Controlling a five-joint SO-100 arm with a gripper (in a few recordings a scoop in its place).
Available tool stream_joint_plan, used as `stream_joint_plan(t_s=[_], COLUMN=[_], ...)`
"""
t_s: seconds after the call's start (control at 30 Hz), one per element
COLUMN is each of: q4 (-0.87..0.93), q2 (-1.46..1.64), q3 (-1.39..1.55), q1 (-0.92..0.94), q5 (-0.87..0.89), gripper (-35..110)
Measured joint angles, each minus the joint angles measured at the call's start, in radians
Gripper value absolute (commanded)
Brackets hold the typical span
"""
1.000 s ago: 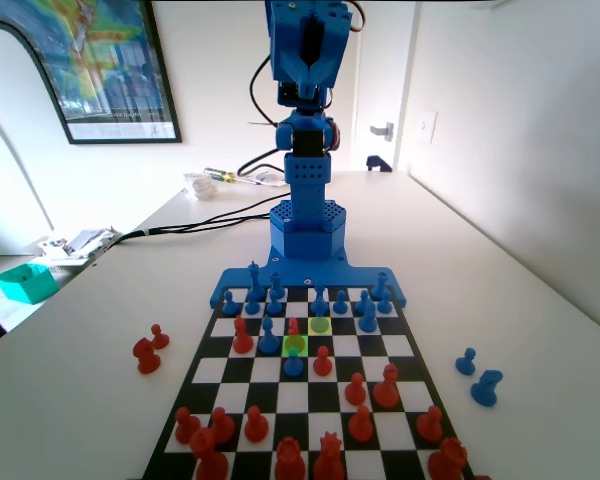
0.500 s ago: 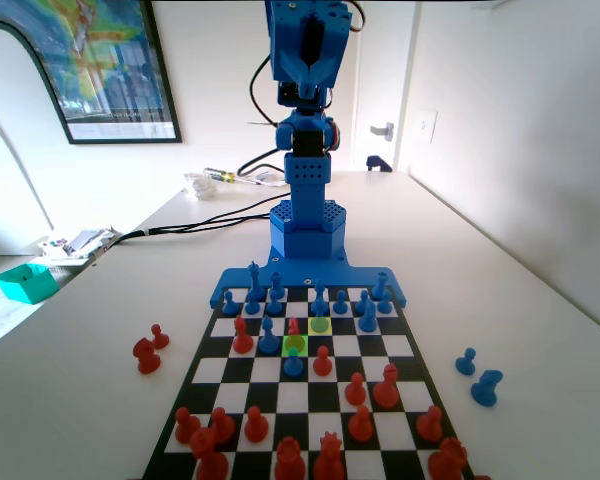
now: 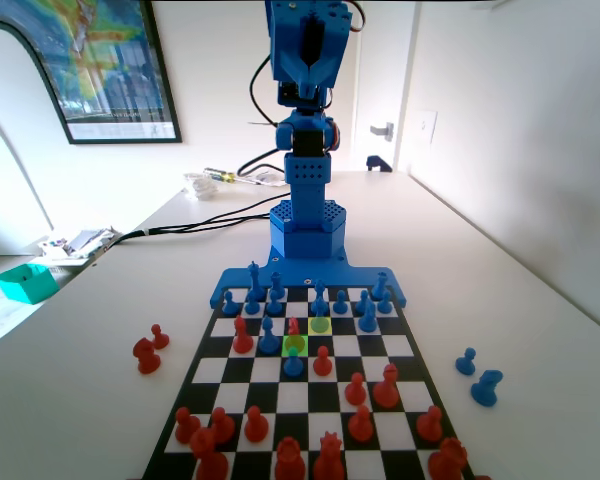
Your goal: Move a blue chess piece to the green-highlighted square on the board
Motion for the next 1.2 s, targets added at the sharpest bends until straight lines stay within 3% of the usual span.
stream_joint_plan(t_s=[0.47, 1.2], q4=[-0.003, -0.178], q2=[-0.064, -0.862], q3=[0.0, -0.13], q1=[-0.02, -0.015], q5=[-0.002, -0.094], gripper=[1, 1])
